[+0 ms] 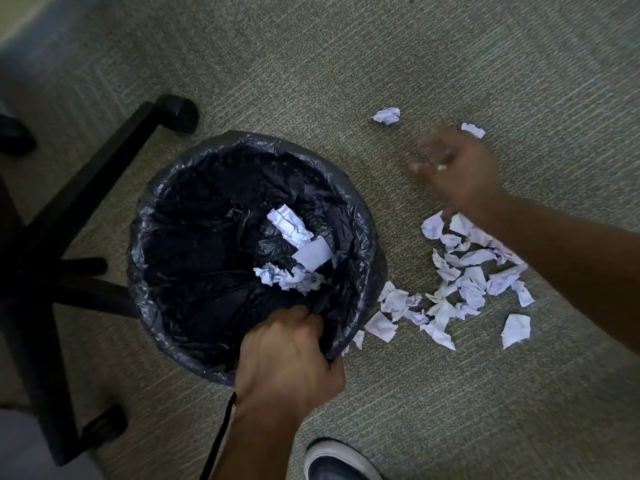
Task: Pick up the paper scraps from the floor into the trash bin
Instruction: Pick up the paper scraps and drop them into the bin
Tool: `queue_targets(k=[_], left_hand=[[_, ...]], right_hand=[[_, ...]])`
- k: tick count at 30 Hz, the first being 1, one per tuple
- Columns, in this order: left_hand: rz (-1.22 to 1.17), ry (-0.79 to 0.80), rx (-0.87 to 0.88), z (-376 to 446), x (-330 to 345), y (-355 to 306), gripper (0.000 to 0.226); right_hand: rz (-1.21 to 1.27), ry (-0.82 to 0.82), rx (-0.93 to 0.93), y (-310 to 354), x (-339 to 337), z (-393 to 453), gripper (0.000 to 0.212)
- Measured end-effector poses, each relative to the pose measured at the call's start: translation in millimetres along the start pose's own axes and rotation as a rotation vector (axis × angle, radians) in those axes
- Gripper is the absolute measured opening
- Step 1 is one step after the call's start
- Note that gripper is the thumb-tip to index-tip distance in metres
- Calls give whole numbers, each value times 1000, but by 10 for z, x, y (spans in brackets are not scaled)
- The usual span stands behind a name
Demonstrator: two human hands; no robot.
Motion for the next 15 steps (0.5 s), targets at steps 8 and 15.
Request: queue_targets(k=[8,15], left_hand=[[3,24,-5,1,12,9,33],[-11,24,-5,1,6,7,31]], right_hand=[[-669,397,-233,-657,127,65,82],[-767,384,-480,-579,342,-247,37]])
Point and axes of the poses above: each hand's wrist, its own z-axis towards the middle knuckle, its own x-axis out of the palm, y = z × x, the point moved 2 cm from there along z, towards the middle knuckle, and after that the axes turned 4 degrees about z, right-handed, at the moved point
